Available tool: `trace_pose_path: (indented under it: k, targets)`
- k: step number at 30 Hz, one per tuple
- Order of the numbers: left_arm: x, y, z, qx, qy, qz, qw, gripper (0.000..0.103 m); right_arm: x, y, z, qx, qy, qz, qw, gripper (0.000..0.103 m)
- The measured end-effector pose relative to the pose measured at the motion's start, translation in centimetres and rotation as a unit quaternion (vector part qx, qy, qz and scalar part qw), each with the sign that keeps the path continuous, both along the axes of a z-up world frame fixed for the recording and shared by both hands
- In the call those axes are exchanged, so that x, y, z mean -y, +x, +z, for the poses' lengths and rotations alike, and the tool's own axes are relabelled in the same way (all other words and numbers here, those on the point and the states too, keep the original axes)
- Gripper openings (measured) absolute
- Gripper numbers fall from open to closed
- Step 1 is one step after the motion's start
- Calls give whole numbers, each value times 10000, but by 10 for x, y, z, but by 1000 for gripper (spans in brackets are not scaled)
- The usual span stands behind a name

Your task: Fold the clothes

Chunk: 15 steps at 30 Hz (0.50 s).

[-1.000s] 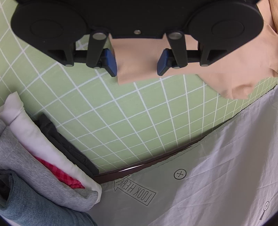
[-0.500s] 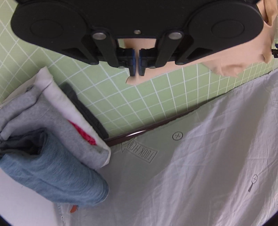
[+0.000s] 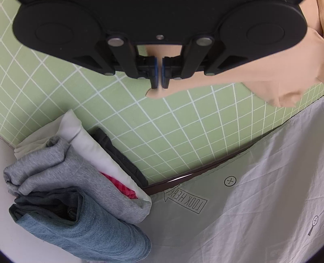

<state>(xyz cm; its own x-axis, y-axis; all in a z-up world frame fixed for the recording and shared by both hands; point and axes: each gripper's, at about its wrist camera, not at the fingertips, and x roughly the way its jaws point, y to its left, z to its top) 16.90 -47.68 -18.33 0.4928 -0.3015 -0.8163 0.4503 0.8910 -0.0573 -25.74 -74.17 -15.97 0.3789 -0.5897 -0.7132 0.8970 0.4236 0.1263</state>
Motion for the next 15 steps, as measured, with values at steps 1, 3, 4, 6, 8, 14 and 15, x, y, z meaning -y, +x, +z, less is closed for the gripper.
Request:
trace_pose_path:
  k: [1, 3, 4, 6, 8, 14, 15]
  targets:
    - [-4, -5, 4, 23, -38, -8, 10000, 92, 0, -1, 1, 24, -11, -8, 10000, 4]
    - [-12, -16, 11, 77, -94, -33, 9999, 92, -1, -2, 3, 73, -33, -24, 10000, 4]
    - [-17, -22, 14, 103, -101, -31, 9999, 92, 0, -3, 4, 113, -29, -46, 9999, 4]
    - [-27, -35, 20, 154, -97, -12, 9998, 92, -1, -4, 6, 185, -29, -76, 9998, 4]
    - [-37, -50, 25, 166, -70, 12, 9998, 92, -4, -4, 11, 270, -79, -58, 9996, 4]
    - [-57, -108, 28, 54, 54, -296, 9995, 92, -19, -8, 26, 493, -212, 27, 9986, 4]
    - [-57, -117, 25, 47, 153, -399, 9991, 92, -22, -9, 28, 529, -216, 33, 9984, 4]
